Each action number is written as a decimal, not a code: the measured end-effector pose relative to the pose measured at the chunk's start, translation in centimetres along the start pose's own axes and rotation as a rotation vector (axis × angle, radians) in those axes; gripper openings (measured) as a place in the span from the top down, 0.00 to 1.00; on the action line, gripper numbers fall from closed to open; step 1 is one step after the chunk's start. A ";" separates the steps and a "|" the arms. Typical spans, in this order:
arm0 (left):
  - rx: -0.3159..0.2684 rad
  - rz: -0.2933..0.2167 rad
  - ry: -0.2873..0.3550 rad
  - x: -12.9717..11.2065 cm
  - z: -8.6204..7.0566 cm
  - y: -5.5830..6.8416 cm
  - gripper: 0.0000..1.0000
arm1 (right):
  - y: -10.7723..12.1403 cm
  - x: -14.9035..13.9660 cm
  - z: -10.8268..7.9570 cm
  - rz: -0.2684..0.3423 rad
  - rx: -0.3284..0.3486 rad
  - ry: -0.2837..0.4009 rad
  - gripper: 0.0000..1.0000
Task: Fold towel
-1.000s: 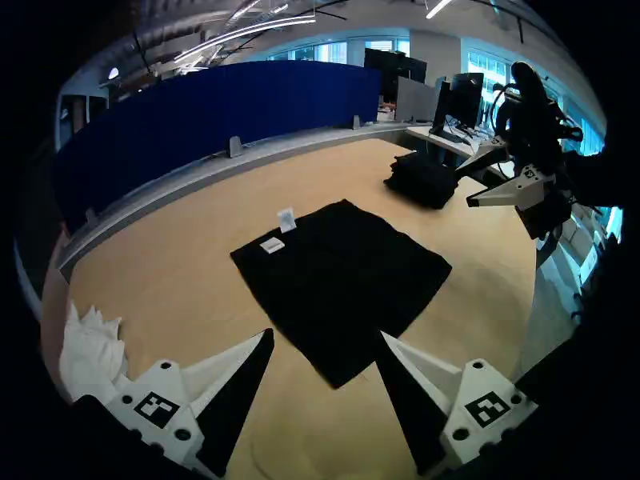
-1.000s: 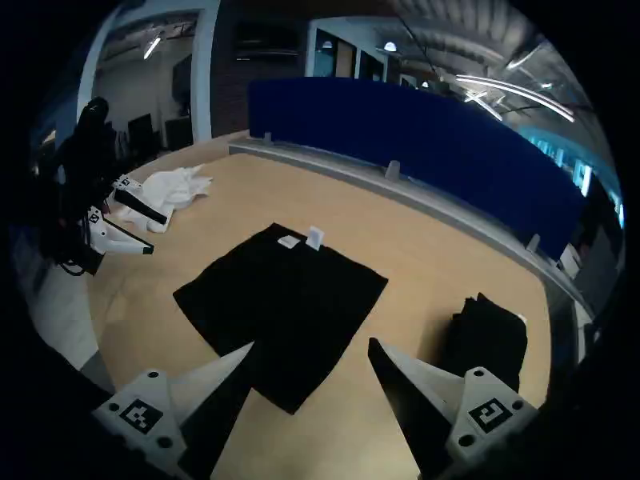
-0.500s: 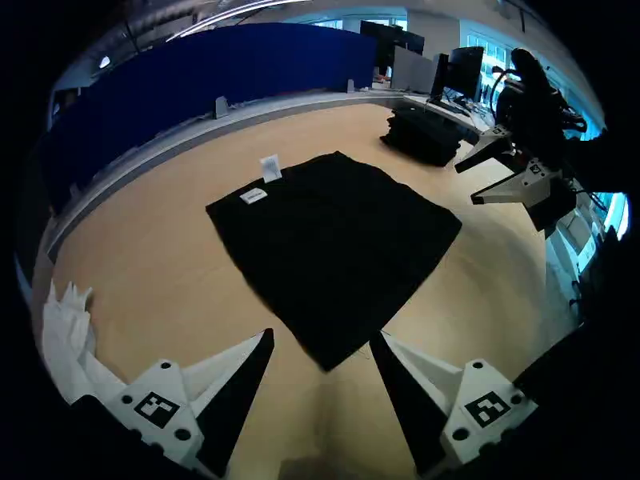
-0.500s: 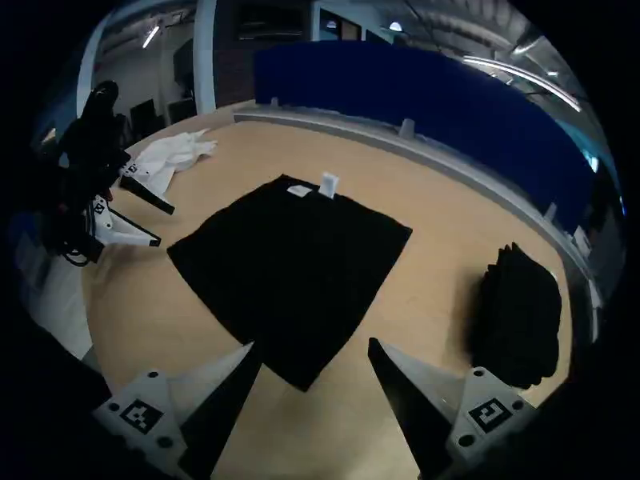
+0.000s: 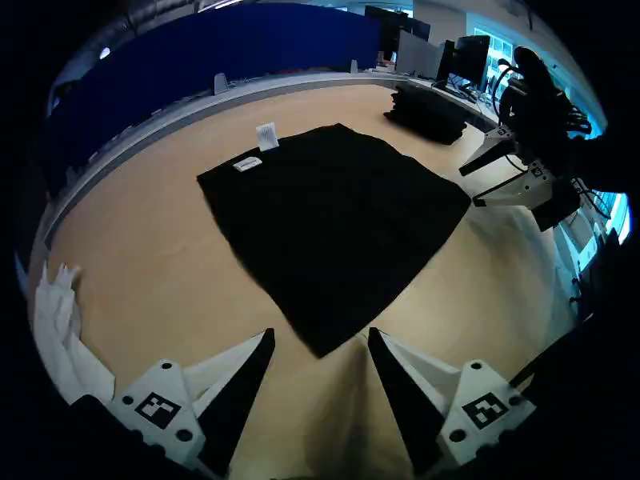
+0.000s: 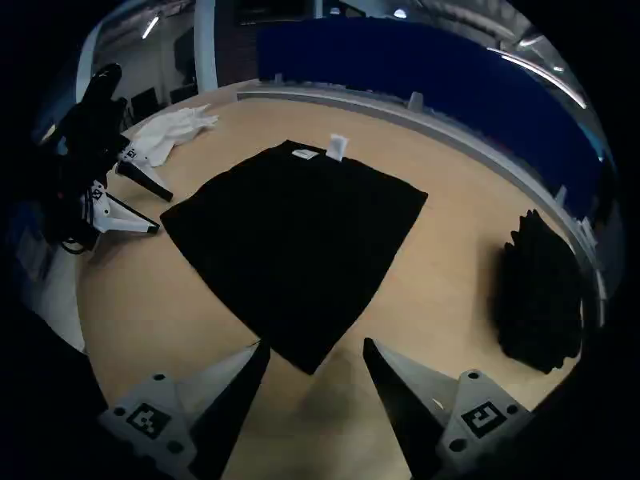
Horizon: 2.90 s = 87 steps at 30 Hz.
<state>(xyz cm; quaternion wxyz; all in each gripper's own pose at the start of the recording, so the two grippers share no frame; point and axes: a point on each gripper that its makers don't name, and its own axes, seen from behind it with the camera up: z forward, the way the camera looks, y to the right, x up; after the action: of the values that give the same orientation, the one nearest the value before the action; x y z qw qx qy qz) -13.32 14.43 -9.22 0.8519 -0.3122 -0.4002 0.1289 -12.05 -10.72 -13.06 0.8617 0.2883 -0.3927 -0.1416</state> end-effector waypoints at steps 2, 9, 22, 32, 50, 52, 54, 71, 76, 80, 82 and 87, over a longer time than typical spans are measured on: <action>-0.004 -0.003 -0.010 -0.1 0.0 0.2 0.19 | 0.0 -0.3 0.1 0.001 -0.001 -0.007 0.15; 0.001 -0.016 -0.019 -0.1 0.1 0.4 0.34 | -0.3 -1.2 0.6 0.014 0.005 -0.026 0.30; 0.044 -0.021 -0.030 -0.3 0.5 -0.4 0.62 | -0.7 -1.6 0.9 0.022 0.004 -0.026 0.45; 0.059 -0.018 -0.034 -0.3 0.6 -0.4 0.68 | -0.9 -1.3 1.1 0.025 0.003 -0.025 0.75; 0.060 -0.055 -0.035 -0.2 0.9 -0.1 0.86 | -0.8 -0.4 0.7 0.037 0.005 -0.017 0.86; 0.060 -0.056 -0.034 0.0 0.8 0.0 0.86 | -0.7 -0.2 0.5 0.039 0.004 -0.012 0.86; 0.062 -0.056 -0.032 0.2 0.5 0.1 0.86 | -0.6 0.1 0.2 0.041 0.003 -0.006 0.87; 0.073 -0.109 -0.005 3.4 -4.2 0.8 0.86 | -0.4 4.2 -4.5 0.060 -0.012 0.053 0.87; 0.071 -0.120 0.001 4.3 -6.1 1.4 0.86 | -0.5 5.4 -6.4 0.077 -0.010 0.075 0.87; 0.067 -0.136 0.008 5.0 -7.4 1.8 0.86 | -0.7 5.9 -7.8 0.075 -0.010 0.082 0.87; 0.063 -0.143 0.012 5.3 -7.9 2.1 0.86 | -0.8 6.1 -8.4 0.075 -0.010 0.081 0.87; 0.054 -0.155 0.008 5.3 -8.4 2.5 0.86 | -0.9 6.1 -9.0 0.087 -0.008 0.077 0.87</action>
<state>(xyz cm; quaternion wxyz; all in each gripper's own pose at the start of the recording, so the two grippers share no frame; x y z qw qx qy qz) -3.40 15.24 -11.63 0.8690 -0.2577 -0.4162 0.0724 -1.27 -10.82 -14.70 0.8827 0.2729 -0.3709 -0.0941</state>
